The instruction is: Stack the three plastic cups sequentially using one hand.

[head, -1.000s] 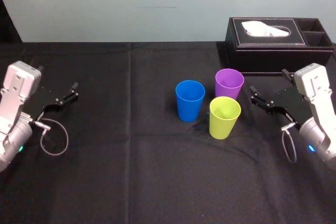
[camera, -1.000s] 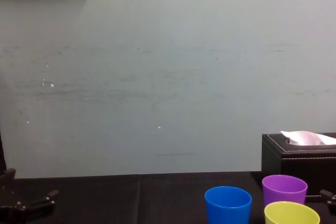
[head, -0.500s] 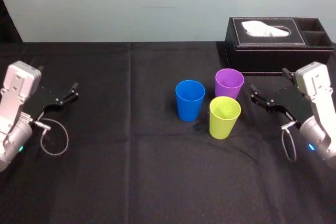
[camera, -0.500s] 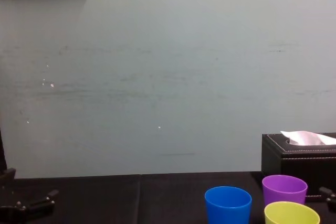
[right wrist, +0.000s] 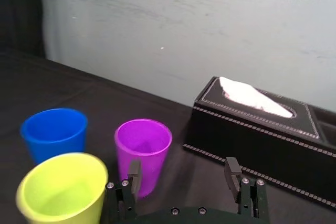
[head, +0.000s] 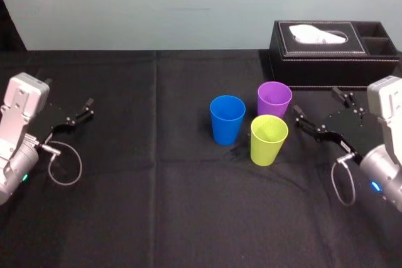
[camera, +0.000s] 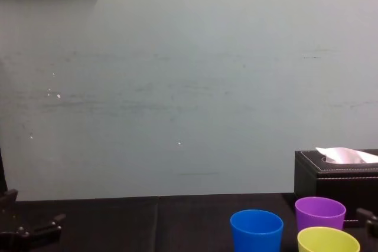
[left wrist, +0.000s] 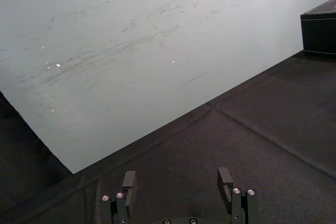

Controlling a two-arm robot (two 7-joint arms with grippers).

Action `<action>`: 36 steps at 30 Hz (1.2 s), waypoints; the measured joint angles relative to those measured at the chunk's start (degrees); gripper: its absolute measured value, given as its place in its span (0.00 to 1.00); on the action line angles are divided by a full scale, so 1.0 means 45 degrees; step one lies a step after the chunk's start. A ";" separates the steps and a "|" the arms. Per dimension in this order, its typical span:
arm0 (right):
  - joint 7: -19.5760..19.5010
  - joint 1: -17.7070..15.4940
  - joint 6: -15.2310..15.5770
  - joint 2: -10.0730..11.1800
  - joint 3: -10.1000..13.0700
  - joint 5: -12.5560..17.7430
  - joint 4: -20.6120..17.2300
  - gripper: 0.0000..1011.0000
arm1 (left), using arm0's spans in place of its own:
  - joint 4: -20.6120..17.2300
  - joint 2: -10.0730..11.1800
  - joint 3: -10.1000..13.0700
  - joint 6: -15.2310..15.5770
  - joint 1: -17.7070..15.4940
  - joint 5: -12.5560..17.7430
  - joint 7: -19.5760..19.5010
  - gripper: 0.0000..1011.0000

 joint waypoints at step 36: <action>0.1584 -0.2300 0.0012 -0.0633 0.0486 0.0284 -0.1095 0.99 | 0.0000 0.0000 -0.0001 0.0000 0.0000 0.0000 0.0000 1.00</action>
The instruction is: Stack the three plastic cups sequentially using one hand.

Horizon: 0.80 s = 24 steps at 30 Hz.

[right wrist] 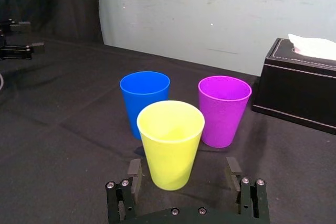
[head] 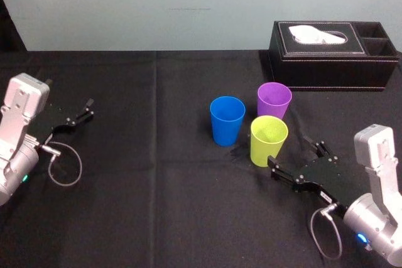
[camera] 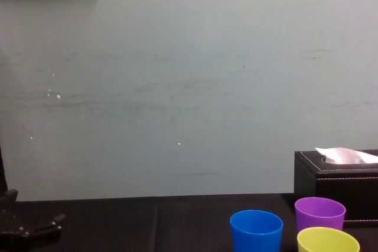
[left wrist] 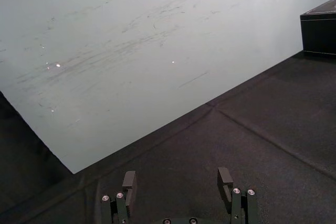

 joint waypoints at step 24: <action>0.0759 0.1702 0.0561 -0.1309 -0.0240 -0.0994 0.1403 0.99 | 0.0000 0.0001 0.0000 0.0000 0.0001 0.0000 0.0000 1.00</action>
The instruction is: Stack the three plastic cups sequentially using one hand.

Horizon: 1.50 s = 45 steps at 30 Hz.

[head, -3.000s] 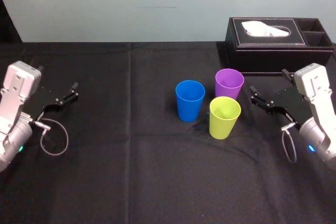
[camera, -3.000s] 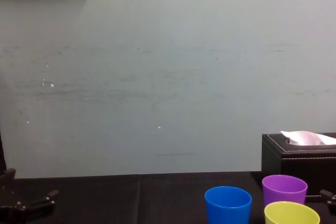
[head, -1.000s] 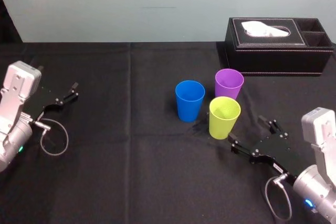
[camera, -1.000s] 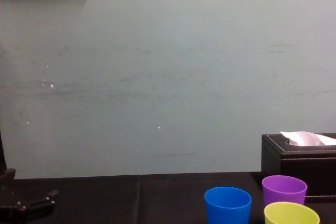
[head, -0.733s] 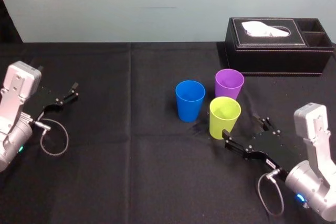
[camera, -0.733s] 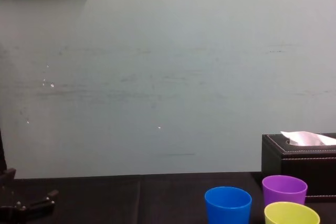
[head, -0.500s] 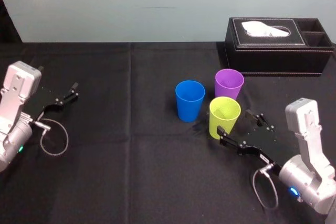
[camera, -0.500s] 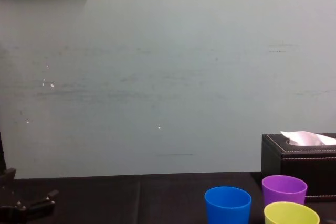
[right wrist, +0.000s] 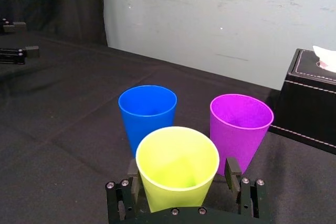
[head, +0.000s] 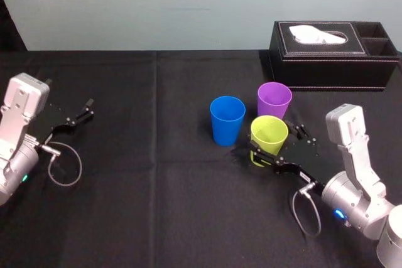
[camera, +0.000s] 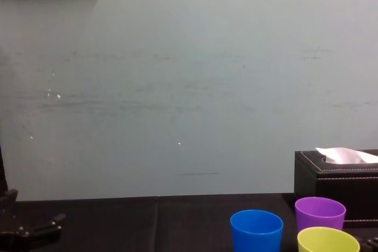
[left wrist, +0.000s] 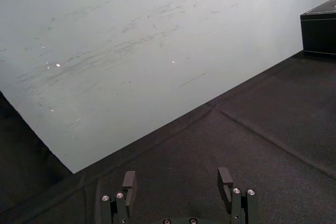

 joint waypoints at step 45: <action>0.0372 -0.0345 0.0291 -0.0384 0.0523 -0.0312 -0.0774 0.73 | 0.0000 -0.0001 0.0000 0.0000 -0.0001 0.0001 0.0000 1.00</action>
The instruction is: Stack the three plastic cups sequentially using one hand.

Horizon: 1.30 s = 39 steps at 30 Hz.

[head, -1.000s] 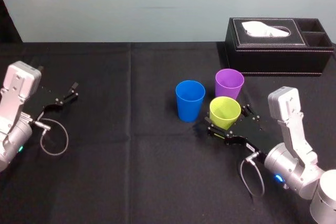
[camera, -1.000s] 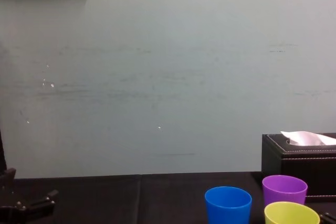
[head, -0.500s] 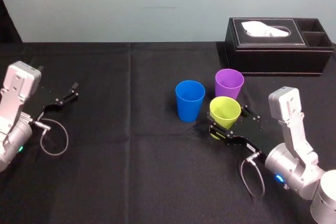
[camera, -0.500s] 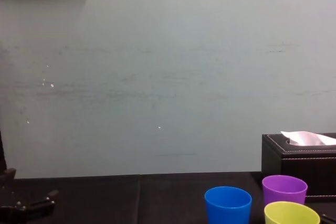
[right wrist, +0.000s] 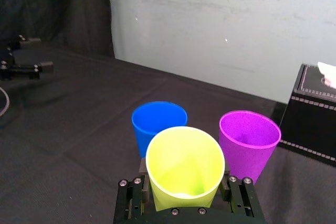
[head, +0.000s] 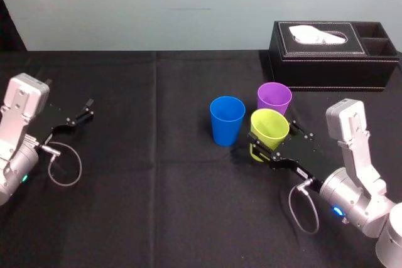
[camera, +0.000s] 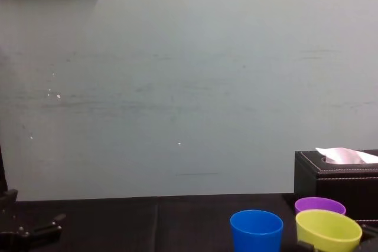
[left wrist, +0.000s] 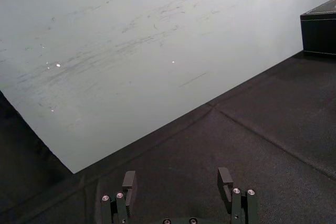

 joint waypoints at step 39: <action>0.1075 0.2173 0.1646 -0.0837 -0.0101 -0.0420 -0.0324 0.73 | 0.0000 0.0000 0.0000 0.0000 0.0000 -0.0001 0.0000 1.00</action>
